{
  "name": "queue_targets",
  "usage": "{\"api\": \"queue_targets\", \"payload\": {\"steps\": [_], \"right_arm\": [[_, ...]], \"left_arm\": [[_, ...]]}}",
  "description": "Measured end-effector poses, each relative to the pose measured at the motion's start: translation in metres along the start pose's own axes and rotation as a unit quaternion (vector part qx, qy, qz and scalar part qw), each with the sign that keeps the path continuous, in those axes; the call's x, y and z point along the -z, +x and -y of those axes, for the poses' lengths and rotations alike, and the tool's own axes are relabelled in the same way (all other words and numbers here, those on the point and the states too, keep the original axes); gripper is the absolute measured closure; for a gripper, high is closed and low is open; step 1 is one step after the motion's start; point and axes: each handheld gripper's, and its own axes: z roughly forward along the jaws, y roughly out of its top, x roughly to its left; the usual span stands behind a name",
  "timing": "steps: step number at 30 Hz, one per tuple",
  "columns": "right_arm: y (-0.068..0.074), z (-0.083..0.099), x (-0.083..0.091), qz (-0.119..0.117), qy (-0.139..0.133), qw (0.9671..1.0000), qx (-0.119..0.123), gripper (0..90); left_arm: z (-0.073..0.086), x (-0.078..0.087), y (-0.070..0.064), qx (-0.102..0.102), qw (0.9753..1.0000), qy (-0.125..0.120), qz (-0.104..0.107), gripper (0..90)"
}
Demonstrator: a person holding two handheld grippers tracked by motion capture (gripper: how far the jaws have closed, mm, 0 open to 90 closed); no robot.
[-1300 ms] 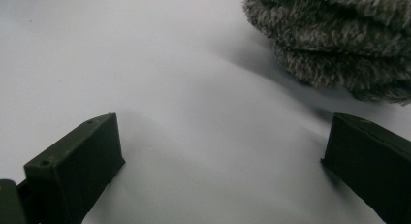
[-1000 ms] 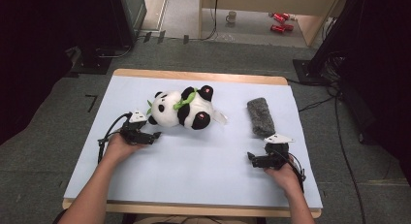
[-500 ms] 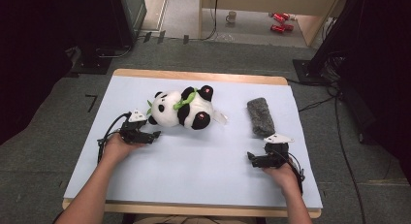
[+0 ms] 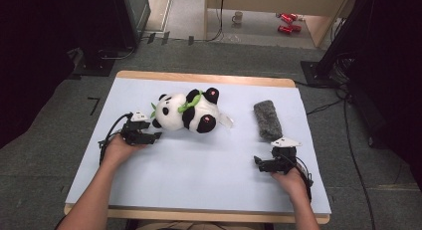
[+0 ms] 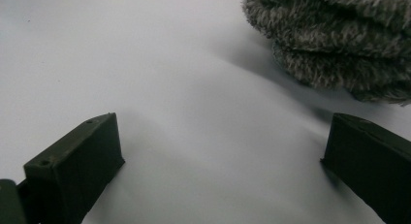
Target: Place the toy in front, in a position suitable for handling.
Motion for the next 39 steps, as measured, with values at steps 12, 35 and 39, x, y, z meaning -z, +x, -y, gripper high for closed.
{"api": "queue_targets", "payload": {"steps": [12, 35, 39], "right_arm": [[0.000, 0.000, 0.000, 0.000, 0.000, 1.0000, 0.000, 0.0], [0.000, 0.000, 0.000, 0.000, 0.000, 1.0000, 0.000, 0.0], [0.000, 0.000, 0.000, 0.000, 0.000, 1.0000, 0.000, 0.0]], "left_arm": [[-0.013, 0.014, 0.003, 0.035, 0.9984, -0.008, 0.044, 38.6], [-0.043, 0.048, -0.003, 0.024, 0.9970, -0.043, 0.059, 39.1], [-0.054, 0.052, -0.007, 0.022, 0.9970, -0.046, 0.058, 39.0]]}}
